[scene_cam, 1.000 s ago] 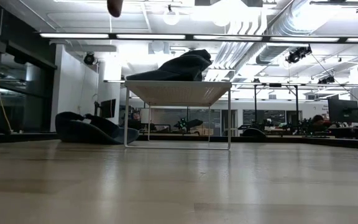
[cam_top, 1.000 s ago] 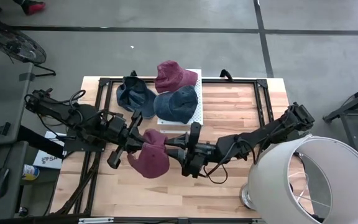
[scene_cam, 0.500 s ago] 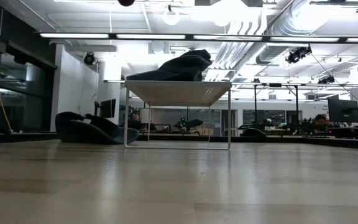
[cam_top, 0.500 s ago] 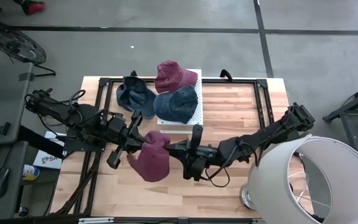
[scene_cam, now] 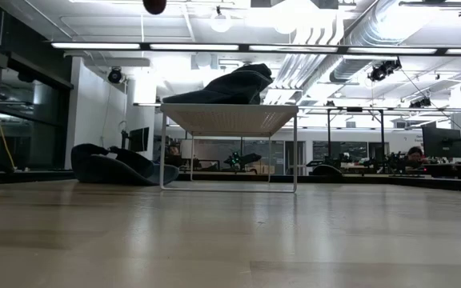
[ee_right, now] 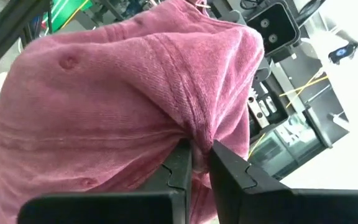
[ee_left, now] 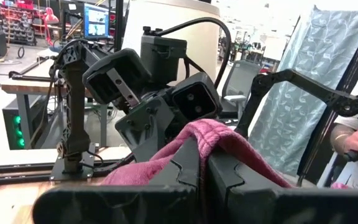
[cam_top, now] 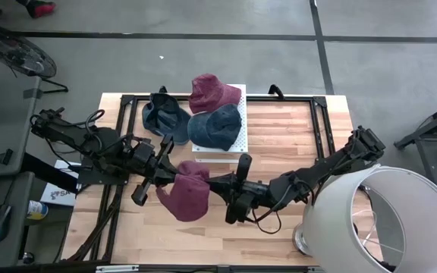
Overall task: Pick & Place hat
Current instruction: Stack the red cap on top of the other red cap on the shelf
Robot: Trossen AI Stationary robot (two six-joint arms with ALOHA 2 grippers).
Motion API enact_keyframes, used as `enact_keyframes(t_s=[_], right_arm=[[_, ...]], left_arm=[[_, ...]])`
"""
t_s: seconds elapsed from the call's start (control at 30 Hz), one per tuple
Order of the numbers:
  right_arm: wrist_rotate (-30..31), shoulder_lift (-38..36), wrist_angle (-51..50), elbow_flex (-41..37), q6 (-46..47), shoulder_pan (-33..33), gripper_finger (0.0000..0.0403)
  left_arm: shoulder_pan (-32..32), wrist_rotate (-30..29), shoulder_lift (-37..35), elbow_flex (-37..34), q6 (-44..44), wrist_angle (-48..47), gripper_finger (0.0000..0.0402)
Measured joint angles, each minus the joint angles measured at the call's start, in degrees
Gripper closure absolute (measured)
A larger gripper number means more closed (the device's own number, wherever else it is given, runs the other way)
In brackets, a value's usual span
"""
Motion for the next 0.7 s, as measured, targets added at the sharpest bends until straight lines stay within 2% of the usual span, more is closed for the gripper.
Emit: enact_keyframes(t_s=[0.27, 0.4, 0.5, 0.7], right_arm=[[-0.05, -0.04, -2.1, 0.12, 4.58, 0.06, 0.0373], [-0.29, -0.04, -8.04, 2.67, 7.09, 0.06, 0.0373], [-0.36, -0.04, -11.49, 4.34, 7.81, 0.06, 0.0373], [-0.24, -0.07, -17.34, 6.78, 10.03, -0.18, 0.0373]], left_arm=[[-0.02, -0.12, 0.0, 0.0, -0.93, -0.11, 0.0396], [-0.02, -4.55, 0.11, 0.0, -1.98, -0.19, 0.0377], [-0.02, -5.67, 0.13, 0.0, -1.95, -0.62, 0.0346], [-0.04, -8.84, 0.1, 0.0, -1.71, -0.82, 0.0254]])
